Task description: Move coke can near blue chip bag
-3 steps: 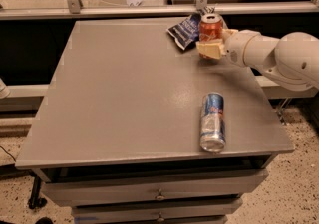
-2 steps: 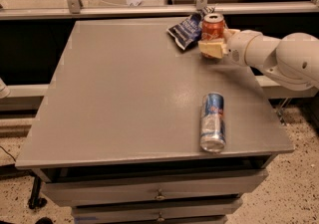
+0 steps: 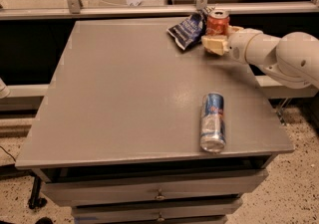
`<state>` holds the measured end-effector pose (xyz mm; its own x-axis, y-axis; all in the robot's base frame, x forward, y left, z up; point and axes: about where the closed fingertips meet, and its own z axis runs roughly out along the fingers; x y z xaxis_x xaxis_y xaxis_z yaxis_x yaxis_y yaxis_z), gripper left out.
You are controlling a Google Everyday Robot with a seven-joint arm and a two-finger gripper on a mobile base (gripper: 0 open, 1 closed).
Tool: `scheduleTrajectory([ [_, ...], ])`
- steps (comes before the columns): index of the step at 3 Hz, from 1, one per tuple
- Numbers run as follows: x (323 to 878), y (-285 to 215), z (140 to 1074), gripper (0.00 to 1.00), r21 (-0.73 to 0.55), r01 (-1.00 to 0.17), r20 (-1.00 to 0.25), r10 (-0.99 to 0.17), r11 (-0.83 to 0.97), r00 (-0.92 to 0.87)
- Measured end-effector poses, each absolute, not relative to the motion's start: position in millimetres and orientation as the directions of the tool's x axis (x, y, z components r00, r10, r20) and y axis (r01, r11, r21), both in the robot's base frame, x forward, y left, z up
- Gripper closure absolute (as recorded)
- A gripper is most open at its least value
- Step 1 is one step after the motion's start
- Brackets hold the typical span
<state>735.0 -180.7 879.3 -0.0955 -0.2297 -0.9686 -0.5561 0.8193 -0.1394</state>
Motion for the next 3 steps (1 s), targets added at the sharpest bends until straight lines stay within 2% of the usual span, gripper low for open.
scheduleTrajectory([
  [1,741,-180,880,0.0,-0.125,-0.554,-0.974,-0.208,0.823,-0.089],
  [2,732,-185,888,0.0,-0.125,-0.557,-0.976,-0.202,0.821,-0.077],
  [3,703,-210,903,0.0,-0.148,-0.545,-0.973,-0.221,0.825,-0.07],
])
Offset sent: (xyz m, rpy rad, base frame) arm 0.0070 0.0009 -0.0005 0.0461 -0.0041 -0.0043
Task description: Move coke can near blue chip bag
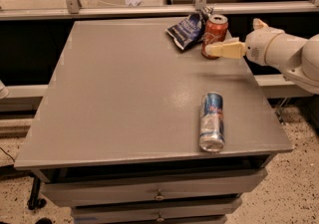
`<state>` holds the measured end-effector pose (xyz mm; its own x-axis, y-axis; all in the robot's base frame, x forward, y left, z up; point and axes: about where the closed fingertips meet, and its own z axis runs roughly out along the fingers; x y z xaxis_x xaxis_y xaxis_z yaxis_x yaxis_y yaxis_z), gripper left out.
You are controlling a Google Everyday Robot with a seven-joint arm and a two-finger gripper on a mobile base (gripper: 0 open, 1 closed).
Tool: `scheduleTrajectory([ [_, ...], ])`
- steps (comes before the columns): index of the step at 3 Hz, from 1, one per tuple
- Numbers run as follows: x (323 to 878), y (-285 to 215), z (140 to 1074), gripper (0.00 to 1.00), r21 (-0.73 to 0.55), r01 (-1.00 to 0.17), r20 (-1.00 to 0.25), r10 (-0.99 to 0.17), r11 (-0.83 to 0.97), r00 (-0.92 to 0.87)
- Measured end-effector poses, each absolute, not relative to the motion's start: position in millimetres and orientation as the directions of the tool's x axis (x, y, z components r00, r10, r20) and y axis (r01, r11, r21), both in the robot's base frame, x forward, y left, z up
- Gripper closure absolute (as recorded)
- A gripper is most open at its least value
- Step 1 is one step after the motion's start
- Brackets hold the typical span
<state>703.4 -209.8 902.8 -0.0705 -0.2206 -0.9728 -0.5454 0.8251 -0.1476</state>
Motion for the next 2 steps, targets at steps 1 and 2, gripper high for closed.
scheduleTrajectory([
  [1,662,-248,929,0.0,-0.183,-0.542,-0.968,-0.246,0.82,-0.044],
  [2,620,-284,953,0.0,-0.21,-0.549,-0.964,-0.266,0.809,-0.024],
])
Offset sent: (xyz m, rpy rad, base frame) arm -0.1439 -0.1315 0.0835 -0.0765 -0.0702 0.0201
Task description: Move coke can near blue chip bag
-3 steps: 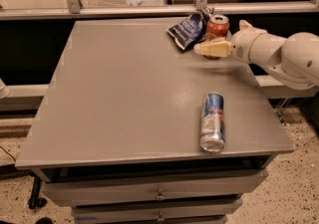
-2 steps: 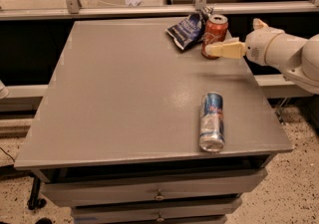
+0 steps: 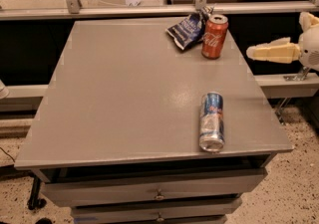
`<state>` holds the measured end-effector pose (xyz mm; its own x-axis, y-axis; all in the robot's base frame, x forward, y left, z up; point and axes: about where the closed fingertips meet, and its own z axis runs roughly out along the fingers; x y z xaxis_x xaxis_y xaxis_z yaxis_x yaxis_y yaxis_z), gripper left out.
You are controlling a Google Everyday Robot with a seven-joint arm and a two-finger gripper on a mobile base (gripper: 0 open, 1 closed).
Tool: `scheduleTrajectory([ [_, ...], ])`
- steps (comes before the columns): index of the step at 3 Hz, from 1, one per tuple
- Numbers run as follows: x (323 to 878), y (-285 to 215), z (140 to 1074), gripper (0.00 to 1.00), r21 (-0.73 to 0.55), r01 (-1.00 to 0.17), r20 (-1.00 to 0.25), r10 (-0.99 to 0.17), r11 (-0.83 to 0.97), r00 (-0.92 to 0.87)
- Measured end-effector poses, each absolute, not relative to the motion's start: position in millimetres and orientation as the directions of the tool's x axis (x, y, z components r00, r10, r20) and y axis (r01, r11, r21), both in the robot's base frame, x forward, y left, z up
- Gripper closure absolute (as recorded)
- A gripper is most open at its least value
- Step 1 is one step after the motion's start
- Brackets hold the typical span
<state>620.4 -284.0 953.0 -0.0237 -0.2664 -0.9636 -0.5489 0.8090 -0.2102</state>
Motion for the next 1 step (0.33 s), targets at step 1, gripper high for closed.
scheduleTrajectory([
  [1,616.4,-282.1,950.8,0.0,-0.206,-0.563,-0.963,-0.267,0.801,-0.027],
])
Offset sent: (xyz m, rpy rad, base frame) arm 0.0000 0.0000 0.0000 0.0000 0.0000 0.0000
